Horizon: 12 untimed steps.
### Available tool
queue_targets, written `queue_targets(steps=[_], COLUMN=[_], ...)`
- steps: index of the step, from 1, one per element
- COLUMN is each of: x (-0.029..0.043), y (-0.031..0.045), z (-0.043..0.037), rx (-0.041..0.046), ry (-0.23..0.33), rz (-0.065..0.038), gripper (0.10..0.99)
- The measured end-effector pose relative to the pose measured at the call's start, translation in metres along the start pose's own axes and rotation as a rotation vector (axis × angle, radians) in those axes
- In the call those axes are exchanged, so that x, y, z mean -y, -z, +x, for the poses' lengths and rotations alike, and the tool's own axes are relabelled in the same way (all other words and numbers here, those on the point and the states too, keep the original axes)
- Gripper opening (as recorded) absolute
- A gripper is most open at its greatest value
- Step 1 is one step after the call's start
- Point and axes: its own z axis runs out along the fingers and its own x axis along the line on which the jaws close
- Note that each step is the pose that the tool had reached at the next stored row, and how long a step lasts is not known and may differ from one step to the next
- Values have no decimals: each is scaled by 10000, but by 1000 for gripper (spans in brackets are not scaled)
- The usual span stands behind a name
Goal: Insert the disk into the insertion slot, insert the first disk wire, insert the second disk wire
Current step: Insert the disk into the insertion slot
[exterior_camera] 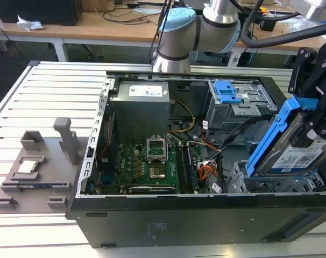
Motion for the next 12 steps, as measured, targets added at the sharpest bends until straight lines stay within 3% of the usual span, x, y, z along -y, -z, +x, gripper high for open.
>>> queue_targets(steps=[12], x=[3], y=[-63], z=[0], rx=[0], ry=[0], rz=[0], gripper=[361])
